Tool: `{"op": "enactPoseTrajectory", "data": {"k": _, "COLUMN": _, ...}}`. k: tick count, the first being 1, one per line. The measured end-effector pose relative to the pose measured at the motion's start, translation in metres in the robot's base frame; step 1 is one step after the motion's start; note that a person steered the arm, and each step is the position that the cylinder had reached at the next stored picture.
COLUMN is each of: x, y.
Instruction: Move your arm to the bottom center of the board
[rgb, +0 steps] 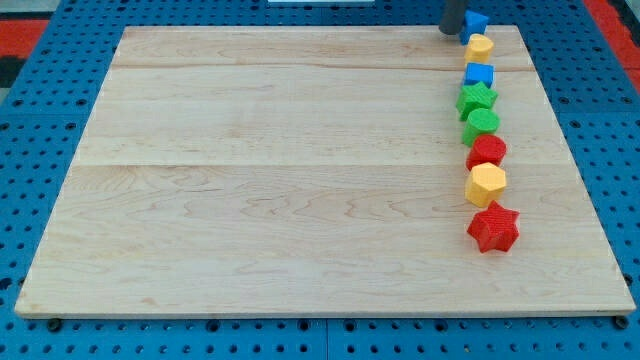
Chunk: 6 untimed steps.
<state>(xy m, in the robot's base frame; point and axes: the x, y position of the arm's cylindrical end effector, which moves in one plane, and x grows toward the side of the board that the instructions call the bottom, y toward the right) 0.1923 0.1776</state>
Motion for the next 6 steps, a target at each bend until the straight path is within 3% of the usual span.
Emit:
{"op": "enactPoseTrajectory", "data": {"k": 3, "x": 0.003, "y": -0.039}}
{"op": "enactPoseTrajectory", "data": {"k": 5, "x": 0.064, "y": -0.124}}
{"op": "enactPoseTrajectory", "data": {"k": 6, "x": 0.108, "y": -0.135}}
